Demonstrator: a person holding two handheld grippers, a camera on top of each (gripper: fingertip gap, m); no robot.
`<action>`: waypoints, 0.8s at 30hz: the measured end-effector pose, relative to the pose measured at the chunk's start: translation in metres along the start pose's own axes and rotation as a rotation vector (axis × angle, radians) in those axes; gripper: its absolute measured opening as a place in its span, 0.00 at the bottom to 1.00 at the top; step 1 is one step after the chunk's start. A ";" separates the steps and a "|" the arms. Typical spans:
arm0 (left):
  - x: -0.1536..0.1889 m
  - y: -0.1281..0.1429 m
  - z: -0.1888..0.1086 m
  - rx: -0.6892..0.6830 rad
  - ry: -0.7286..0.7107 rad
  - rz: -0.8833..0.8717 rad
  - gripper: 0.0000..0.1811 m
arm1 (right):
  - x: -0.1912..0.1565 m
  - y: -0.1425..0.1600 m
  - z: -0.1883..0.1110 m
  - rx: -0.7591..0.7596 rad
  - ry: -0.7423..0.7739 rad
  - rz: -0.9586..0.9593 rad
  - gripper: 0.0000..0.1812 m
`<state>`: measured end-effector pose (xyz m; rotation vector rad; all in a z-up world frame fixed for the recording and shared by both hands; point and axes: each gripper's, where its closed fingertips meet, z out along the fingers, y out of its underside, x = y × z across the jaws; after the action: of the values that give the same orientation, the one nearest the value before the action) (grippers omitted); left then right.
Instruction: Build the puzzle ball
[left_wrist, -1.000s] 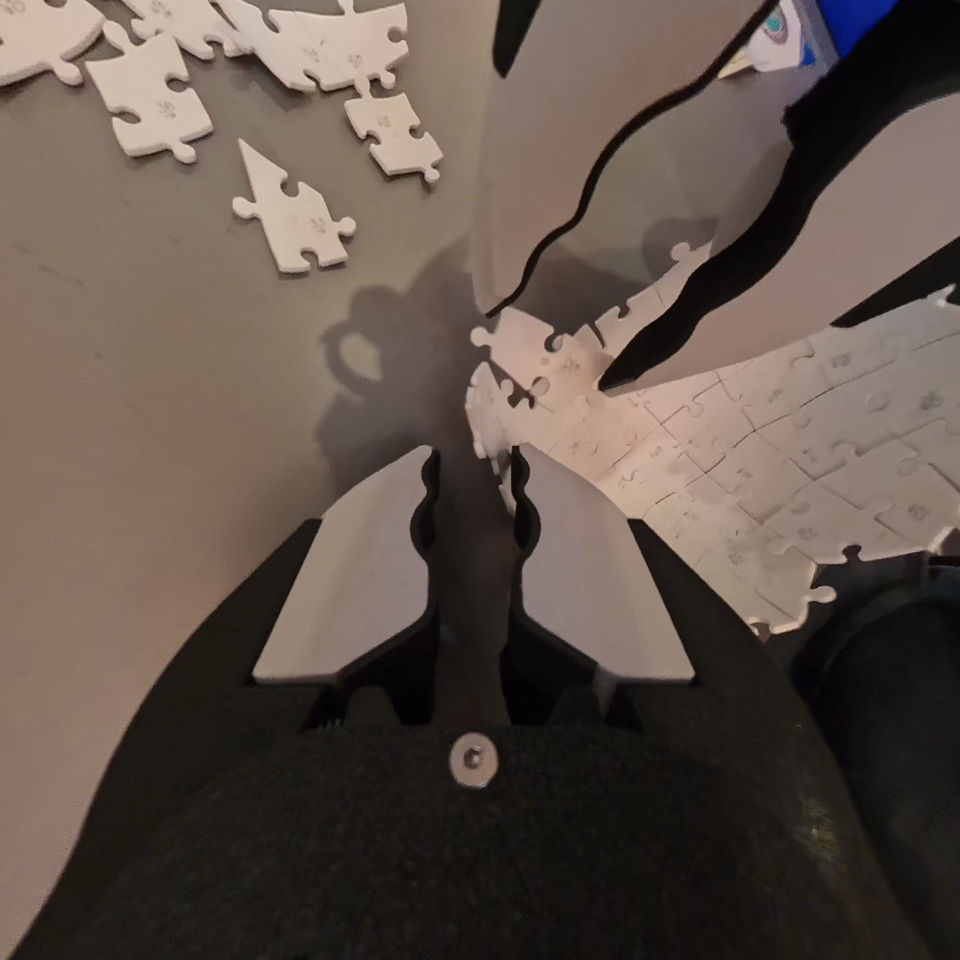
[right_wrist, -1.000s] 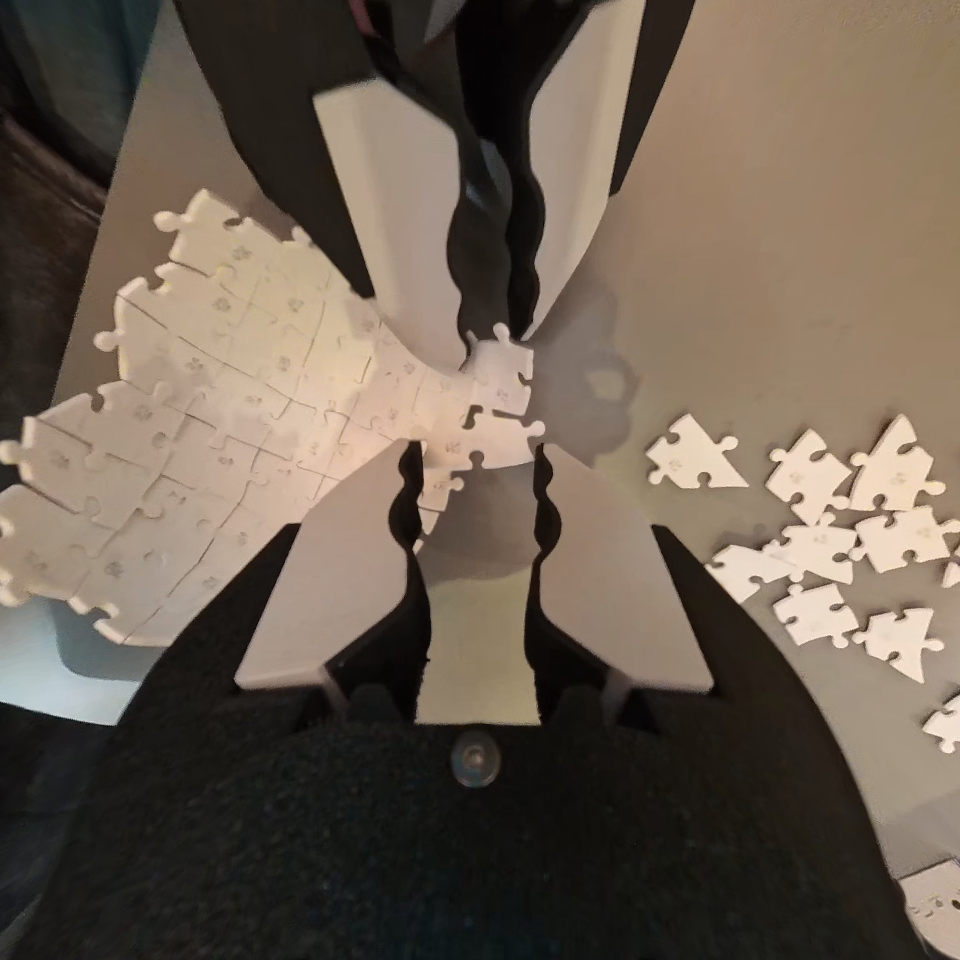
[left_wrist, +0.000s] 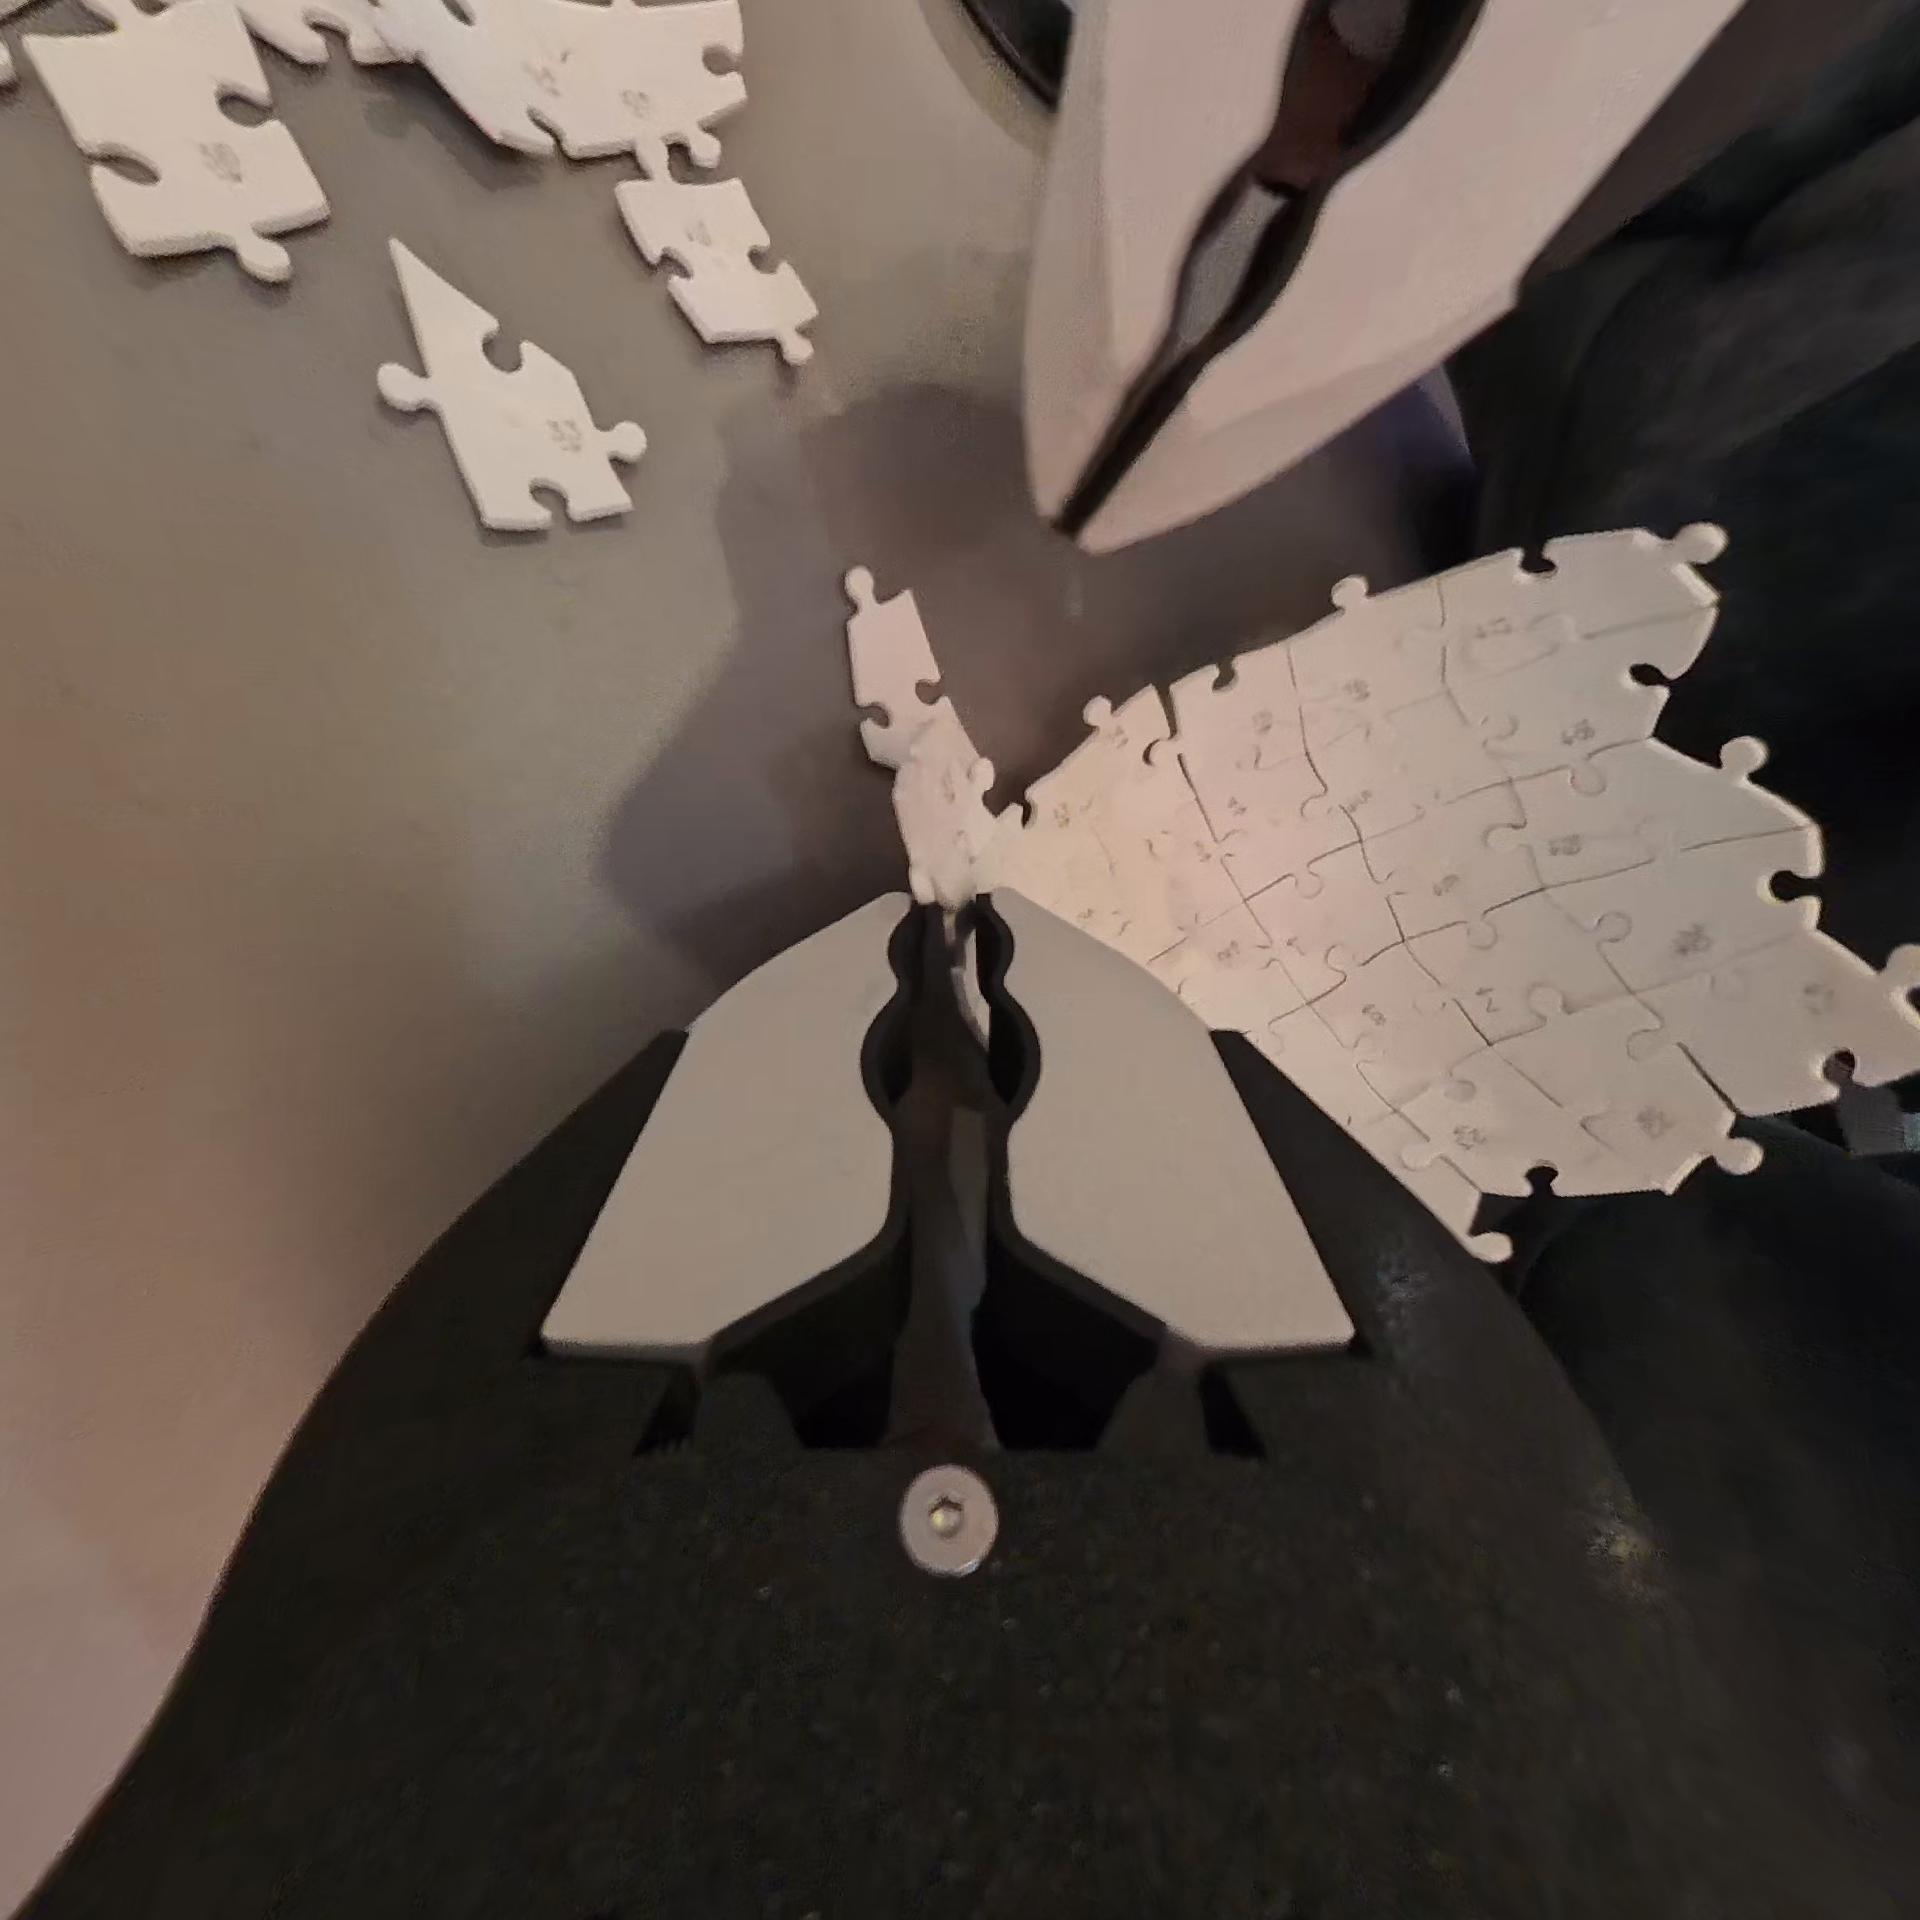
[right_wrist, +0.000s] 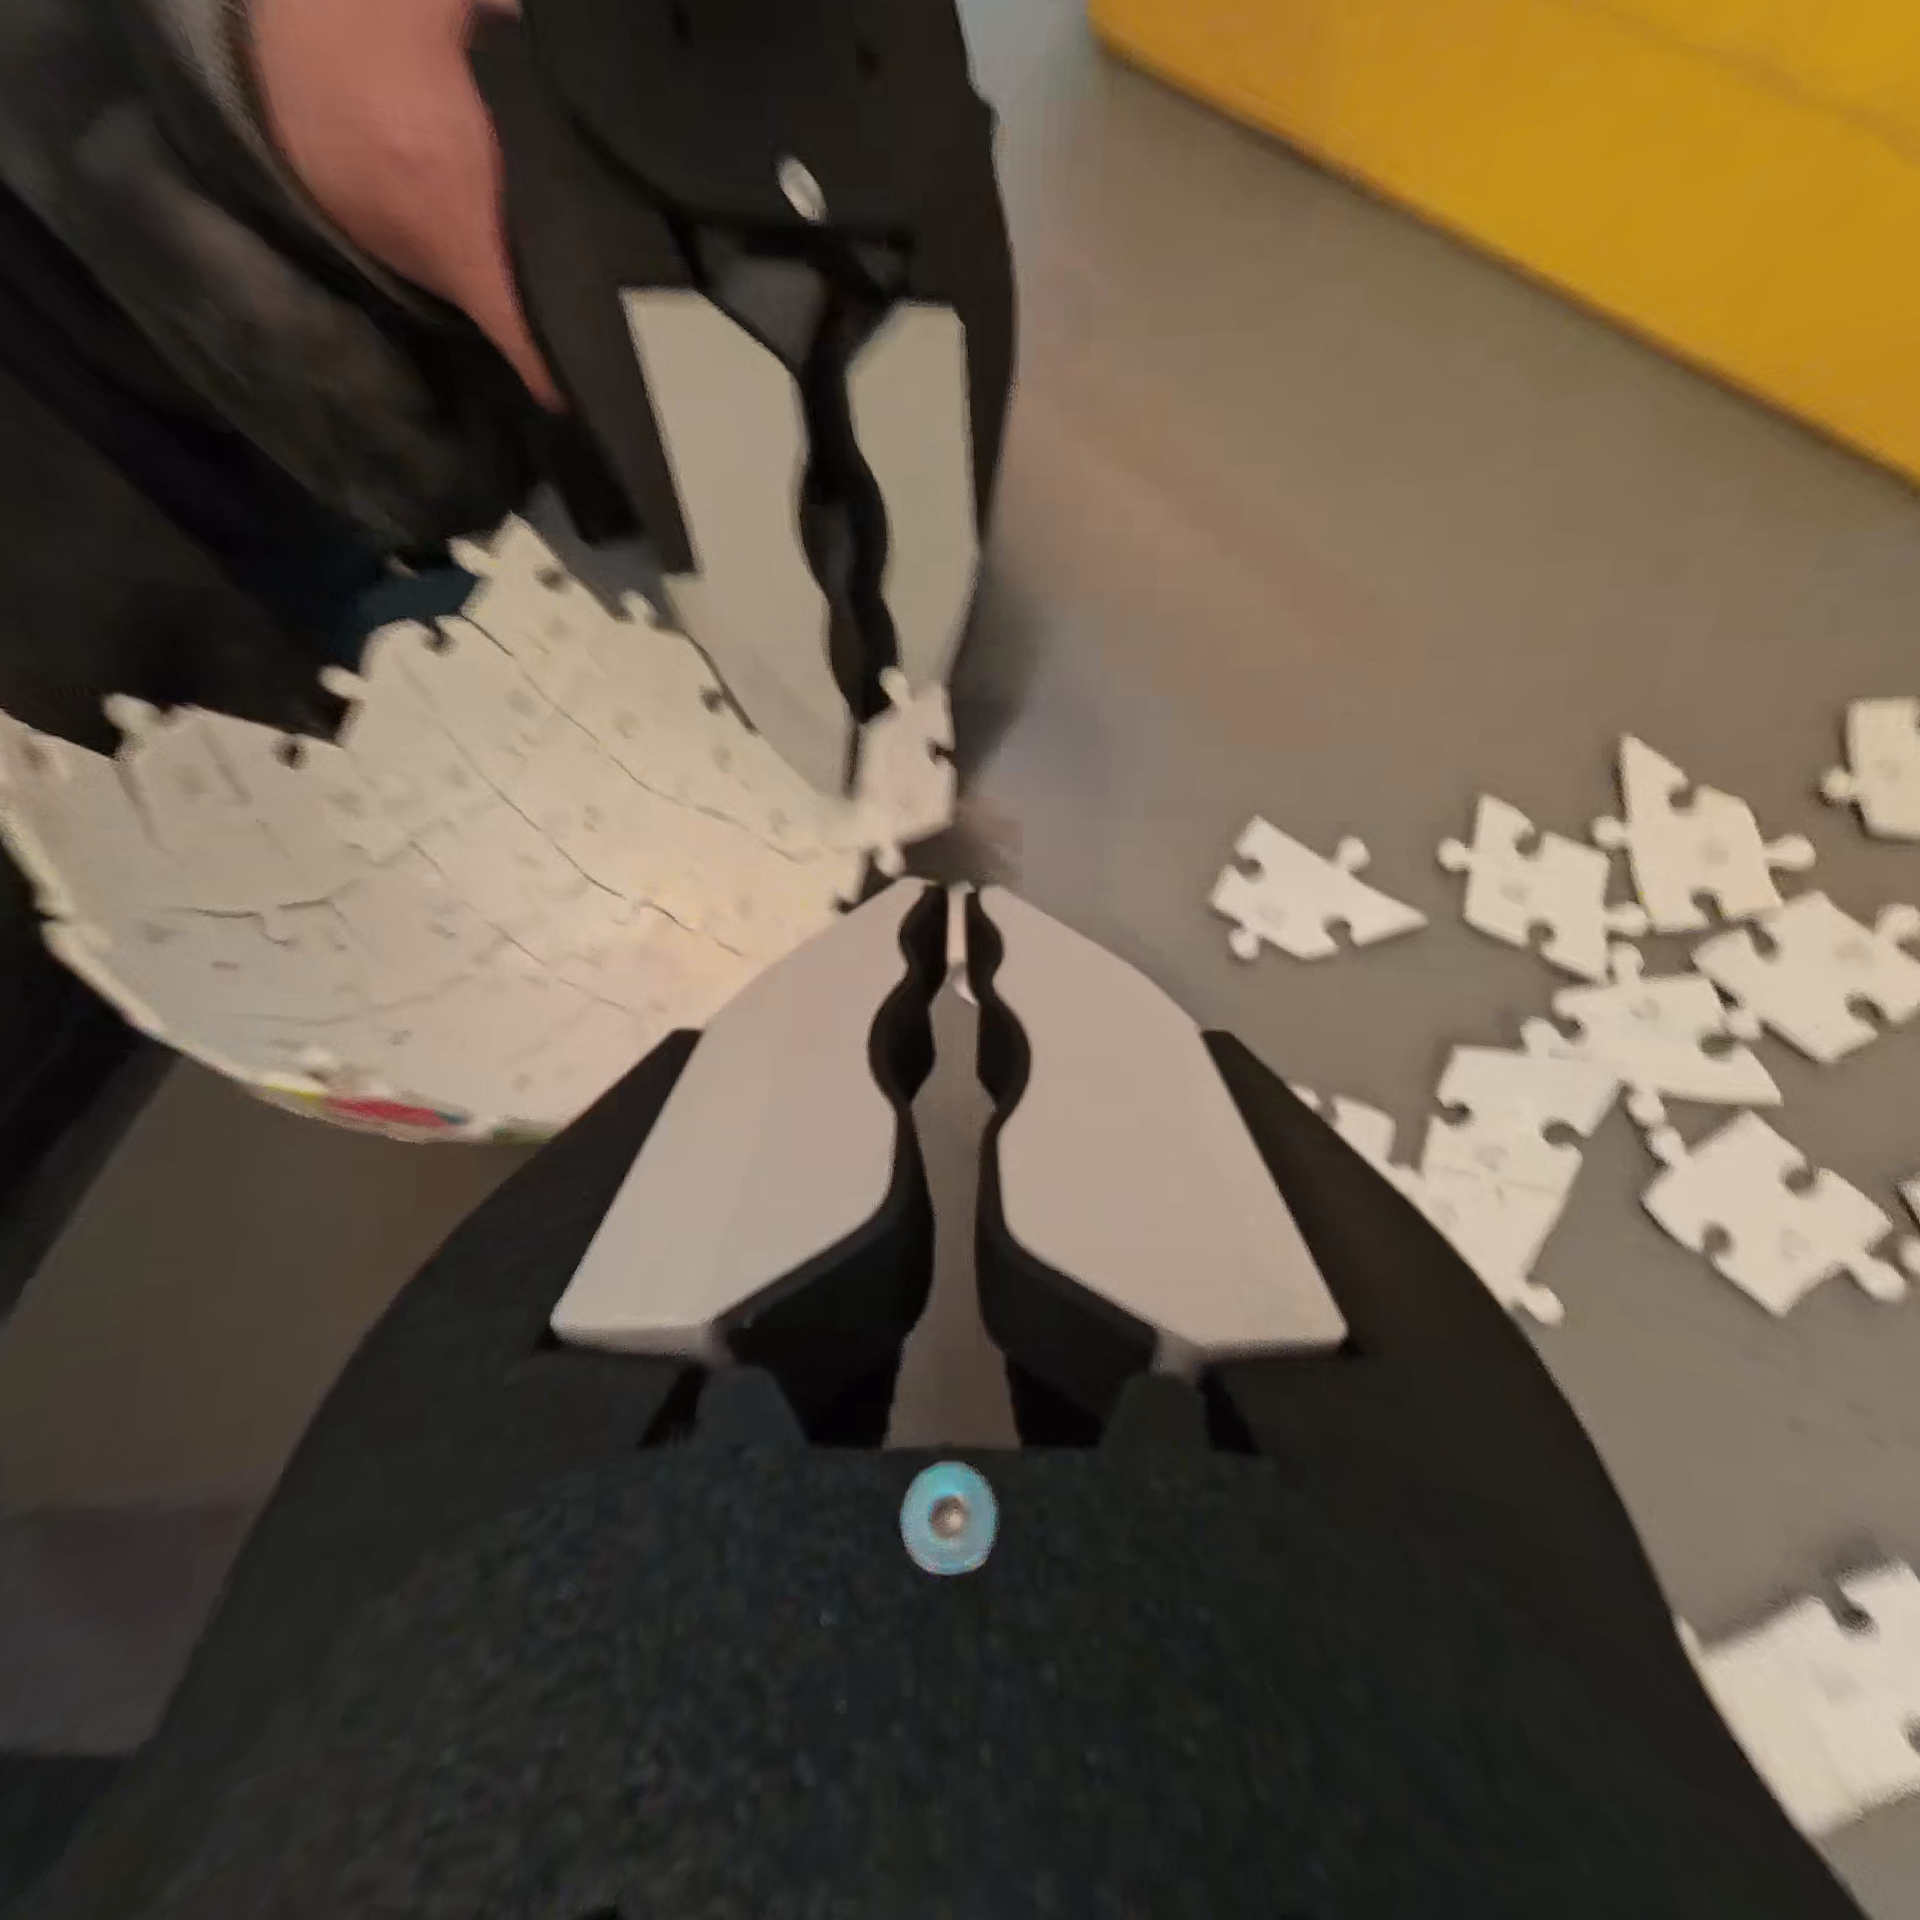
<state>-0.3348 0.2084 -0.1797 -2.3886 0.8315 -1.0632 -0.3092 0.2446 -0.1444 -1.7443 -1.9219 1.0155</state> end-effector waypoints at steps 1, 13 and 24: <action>0.001 0.000 0.000 -0.002 0.000 0.017 0.03 | -0.008 -0.007 0.001 0.032 -0.042 -0.003 0.00; 0.010 -0.005 -0.003 0.000 -0.071 0.206 0.02 | -0.024 -0.003 0.019 -0.099 -0.291 0.233 0.11; 0.018 -0.009 -0.003 0.022 -0.059 0.257 0.01 | -0.027 0.006 0.032 -0.127 -0.263 0.163 0.09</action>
<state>-0.3244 0.2024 -0.1631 -2.2099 1.0655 -0.8908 -0.3218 0.2101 -0.1646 -1.9475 -2.0671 1.2605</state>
